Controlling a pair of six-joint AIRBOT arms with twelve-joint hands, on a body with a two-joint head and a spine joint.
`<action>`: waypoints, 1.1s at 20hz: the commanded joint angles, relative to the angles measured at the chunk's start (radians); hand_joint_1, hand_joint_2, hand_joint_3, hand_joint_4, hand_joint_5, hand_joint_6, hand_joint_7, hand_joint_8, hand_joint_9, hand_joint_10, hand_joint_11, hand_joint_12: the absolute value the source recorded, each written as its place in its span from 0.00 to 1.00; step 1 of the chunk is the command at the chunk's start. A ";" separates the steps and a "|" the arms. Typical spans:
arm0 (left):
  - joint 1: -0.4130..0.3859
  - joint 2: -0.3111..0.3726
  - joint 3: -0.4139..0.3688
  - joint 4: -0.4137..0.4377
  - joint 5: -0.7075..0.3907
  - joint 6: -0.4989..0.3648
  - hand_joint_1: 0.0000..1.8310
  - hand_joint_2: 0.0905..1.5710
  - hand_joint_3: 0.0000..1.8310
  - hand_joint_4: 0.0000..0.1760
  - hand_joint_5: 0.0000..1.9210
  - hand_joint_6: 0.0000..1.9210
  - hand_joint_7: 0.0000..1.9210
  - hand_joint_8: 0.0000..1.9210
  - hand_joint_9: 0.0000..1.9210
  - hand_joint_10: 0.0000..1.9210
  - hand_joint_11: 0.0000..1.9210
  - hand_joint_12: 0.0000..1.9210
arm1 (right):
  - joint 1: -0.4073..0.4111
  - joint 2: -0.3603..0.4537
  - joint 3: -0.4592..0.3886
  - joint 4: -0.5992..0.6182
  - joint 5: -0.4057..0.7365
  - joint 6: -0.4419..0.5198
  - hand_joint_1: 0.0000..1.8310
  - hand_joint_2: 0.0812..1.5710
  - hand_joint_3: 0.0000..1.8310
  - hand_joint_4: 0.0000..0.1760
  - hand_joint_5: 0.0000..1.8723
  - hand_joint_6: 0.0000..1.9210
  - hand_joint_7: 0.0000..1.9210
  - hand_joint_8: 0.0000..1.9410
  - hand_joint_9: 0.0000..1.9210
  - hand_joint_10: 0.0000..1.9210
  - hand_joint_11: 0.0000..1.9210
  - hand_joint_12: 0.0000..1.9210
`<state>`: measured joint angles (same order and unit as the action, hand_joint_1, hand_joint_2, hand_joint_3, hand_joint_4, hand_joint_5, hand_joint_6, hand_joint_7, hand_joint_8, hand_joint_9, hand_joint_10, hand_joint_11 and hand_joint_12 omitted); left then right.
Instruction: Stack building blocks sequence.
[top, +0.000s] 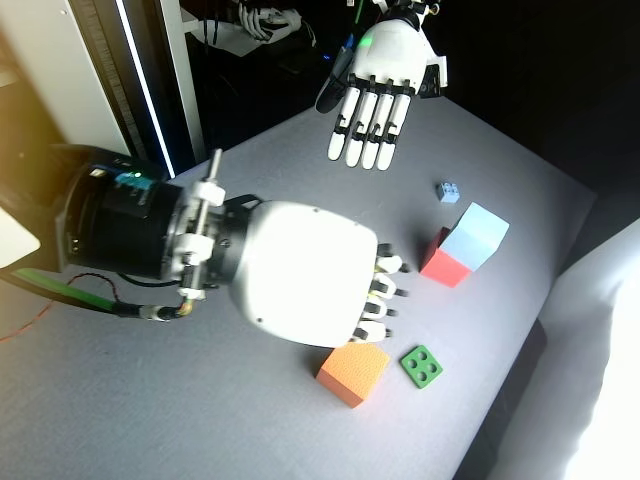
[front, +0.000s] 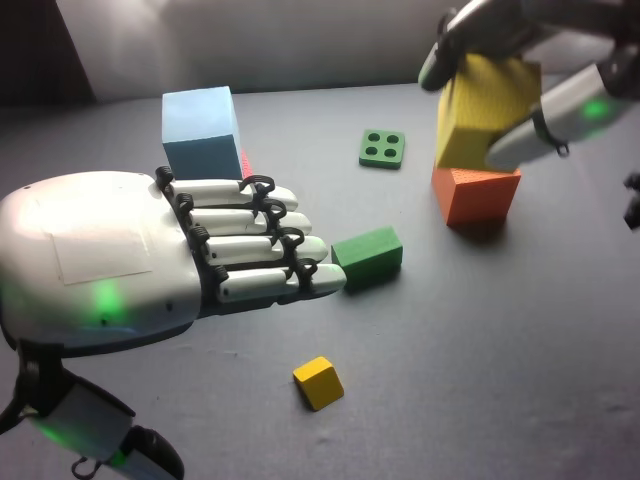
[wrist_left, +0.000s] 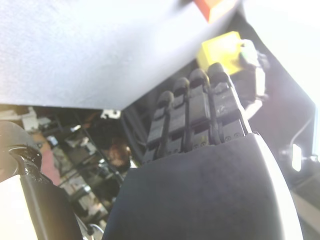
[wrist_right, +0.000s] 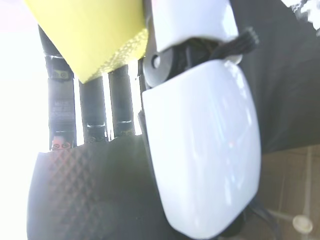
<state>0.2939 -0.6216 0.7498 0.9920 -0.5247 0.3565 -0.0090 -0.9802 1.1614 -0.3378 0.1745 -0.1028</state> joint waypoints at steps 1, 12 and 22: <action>-0.007 0.004 -0.002 -0.028 -0.070 -0.004 0.28 0.51 0.00 0.00 0.01 0.00 0.04 0.00 0.04 0.00 0.00 0.09 | 0.023 0.003 0.013 0.013 0.066 0.016 0.82 0.66 0.00 0.00 0.50 0.48 0.61 0.26 0.56 0.43 0.45 0.77; -0.007 0.000 -0.001 -0.027 -0.070 -0.004 0.28 0.51 0.00 0.00 0.01 0.00 0.04 0.00 0.03 0.00 0.00 0.07 | 0.077 -0.125 0.165 0.030 -0.118 0.022 0.82 0.65 0.00 0.00 0.52 0.46 0.60 0.28 0.58 0.40 0.45 0.77; -0.008 -0.007 -0.001 -0.027 -0.070 -0.004 0.27 0.51 0.00 0.00 0.01 0.00 0.04 0.00 0.03 0.00 0.00 0.07 | -0.006 -0.147 0.223 0.098 0.019 0.023 0.77 0.66 0.00 0.00 0.52 0.50 0.59 0.32 0.56 0.46 0.46 0.56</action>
<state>0.2939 -0.6331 0.7498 0.9985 -0.5228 0.3565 -0.0189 -1.1393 1.3823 -0.2531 0.0883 -0.0891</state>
